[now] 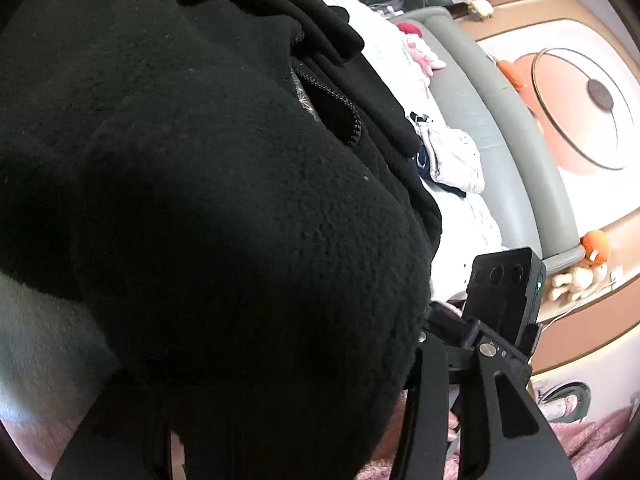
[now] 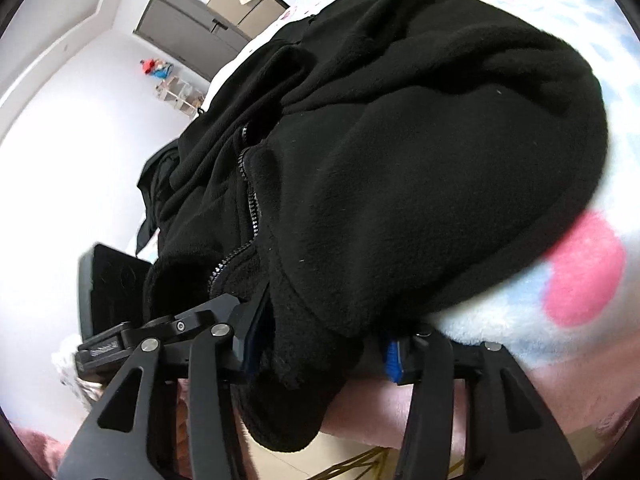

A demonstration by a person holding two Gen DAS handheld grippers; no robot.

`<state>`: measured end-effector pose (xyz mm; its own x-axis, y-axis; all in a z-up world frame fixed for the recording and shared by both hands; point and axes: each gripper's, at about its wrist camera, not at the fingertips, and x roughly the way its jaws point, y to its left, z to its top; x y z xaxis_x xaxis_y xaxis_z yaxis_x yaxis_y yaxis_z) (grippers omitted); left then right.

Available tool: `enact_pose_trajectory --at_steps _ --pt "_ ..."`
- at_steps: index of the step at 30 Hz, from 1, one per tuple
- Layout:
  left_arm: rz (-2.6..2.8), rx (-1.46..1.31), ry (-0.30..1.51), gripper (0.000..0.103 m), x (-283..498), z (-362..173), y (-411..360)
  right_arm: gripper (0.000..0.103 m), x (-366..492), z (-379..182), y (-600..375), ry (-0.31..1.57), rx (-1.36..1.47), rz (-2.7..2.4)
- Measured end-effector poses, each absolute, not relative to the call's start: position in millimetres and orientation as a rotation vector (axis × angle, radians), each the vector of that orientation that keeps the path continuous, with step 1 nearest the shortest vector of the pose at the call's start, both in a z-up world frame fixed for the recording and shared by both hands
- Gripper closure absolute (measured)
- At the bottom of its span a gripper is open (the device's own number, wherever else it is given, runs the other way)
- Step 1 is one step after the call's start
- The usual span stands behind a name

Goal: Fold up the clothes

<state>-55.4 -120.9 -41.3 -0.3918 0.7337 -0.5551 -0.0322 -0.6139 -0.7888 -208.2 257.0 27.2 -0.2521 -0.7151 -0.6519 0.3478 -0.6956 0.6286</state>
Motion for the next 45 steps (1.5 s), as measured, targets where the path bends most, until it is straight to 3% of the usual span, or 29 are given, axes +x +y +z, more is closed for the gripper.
enact_pose_trajectory --at_steps 3,6,8,11,17,23,28,34,37,39,40,43,45 --pt "2.013 -1.32 -1.023 0.055 -55.5 -44.3 -128.7 0.041 -207.7 27.2 253.2 -0.456 1.308 -1.962" --pt "2.02 -1.328 -0.986 0.055 -56.6 -40.5 -130.4 0.04 -207.1 28.9 250.1 -0.43 1.316 -1.957" --pt "2.067 -1.34 -0.927 0.061 -55.8 -35.8 -127.6 0.056 -203.8 31.7 250.9 -0.403 1.311 -2.005" --pt "2.171 -1.33 -0.81 0.07 -49.6 -24.8 -120.2 0.072 -201.0 36.9 256.9 -0.371 1.272 -2.027" --pt "2.385 -1.264 -0.482 0.075 -36.0 14.8 -92.8 0.082 -185.6 68.8 249.0 -0.189 1.146 -2.143" --pt "2.393 -1.157 -0.608 0.08 -58.6 46.1 -94.4 0.082 -183.6 82.7 265.6 -0.304 1.093 -2.13" --pt "2.292 -1.17 -0.738 0.08 -51.4 27.6 -103.9 0.079 -186.8 75.6 277.6 -0.339 1.102 -2.059" --pt "2.117 -1.333 -0.896 0.067 -50.9 -16.3 -98.5 0.077 -193.5 55.6 279.0 -0.407 1.175 -1.997" --pt "2.092 -1.305 -0.901 0.04 -55.7 -14.6 -91.5 0.077 -191.7 66.0 278.6 -0.434 1.121 -2.009" --pt "2.09 -1.286 -0.897 0.039 -59.0 -12.5 -87.3 0.077 -192.3 72.2 280.6 -0.476 1.091 -2.012" --pt "2.12 -1.276 -0.882 0.042 -60.5 -9.1 -86.4 0.077 -193.0 72.6 281.3 -0.49 1.093 -2.007" --pt "2.203 -1.241 -0.838 0.068 -64.7 1.7 -83.9 0.077 -191.7 69.5 279.7 -0.481 1.113 -2.005" --pt "2.228 -1.189 -0.837 0.075 -66.1 12.0 -85.1 0.073 -190.5 65.1 278.4 -0.468 1.136 -2.005"
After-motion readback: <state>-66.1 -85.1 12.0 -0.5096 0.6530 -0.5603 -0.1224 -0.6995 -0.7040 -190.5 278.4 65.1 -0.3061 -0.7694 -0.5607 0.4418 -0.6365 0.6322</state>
